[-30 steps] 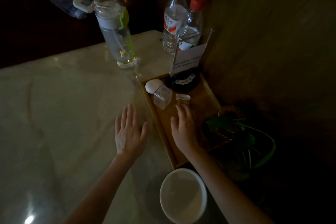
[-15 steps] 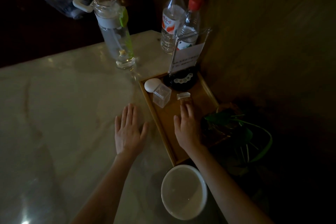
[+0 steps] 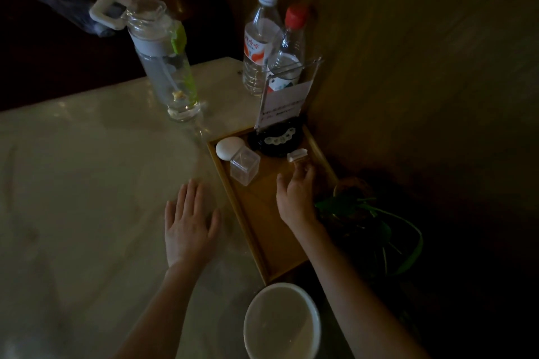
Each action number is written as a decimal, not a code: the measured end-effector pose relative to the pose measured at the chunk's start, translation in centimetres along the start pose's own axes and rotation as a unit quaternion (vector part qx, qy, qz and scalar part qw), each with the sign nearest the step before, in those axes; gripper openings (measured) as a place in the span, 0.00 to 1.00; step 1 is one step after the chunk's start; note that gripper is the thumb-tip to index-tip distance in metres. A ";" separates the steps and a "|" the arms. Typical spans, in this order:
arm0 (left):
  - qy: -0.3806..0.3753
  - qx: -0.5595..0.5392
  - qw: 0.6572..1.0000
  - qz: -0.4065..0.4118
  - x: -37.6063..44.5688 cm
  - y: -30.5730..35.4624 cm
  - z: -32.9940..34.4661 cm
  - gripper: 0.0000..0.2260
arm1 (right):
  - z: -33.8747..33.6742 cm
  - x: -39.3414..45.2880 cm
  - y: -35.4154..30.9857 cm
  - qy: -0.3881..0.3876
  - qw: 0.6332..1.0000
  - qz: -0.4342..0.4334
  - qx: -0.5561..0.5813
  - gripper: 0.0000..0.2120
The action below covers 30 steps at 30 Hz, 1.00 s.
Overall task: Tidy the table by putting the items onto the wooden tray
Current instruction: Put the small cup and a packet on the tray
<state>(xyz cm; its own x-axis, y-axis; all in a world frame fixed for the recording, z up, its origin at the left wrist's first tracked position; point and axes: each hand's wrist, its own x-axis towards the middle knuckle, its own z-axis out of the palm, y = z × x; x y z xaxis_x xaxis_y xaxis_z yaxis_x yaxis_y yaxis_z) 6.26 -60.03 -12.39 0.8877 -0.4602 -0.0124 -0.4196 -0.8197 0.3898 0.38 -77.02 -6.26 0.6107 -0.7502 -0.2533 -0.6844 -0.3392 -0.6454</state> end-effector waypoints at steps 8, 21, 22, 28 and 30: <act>0.000 0.006 1.000 0.003 0.0 0.0 0.0 0.31 | 0.0 1.2 -0.4 -0.011 0.999 0.031 -0.001 0.31; 0.005 0.002 1.000 0.002 0.0 -0.1 0.0 0.30 | 0.0 1.8 -0.2 0.013 0.999 0.046 0.004 0.29; 0.005 0.002 1.000 0.002 0.0 -0.1 0.0 0.30 | -0.1 1.6 -0.3 0.021 0.999 0.038 0.007 0.29; 0.004 0.004 1.000 0.004 0.1 0.0 0.0 0.30 | -0.4 0.7 -0.3 0.064 0.992 -0.095 0.050 0.18; 0.005 0.002 1.000 0.003 0.0 0.0 -0.1 0.30 | -0.4 0.6 -0.1 0.018 0.988 -0.142 0.058 0.15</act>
<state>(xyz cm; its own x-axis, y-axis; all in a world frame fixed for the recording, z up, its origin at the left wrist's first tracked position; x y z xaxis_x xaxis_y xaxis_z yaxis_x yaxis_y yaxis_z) 6.31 -60.04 -12.31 0.8873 -0.4613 -0.0013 -0.4251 -0.8188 0.3858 0.66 -77.67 -6.08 0.7554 -0.6547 -0.0263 -0.4360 -0.4722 -0.7662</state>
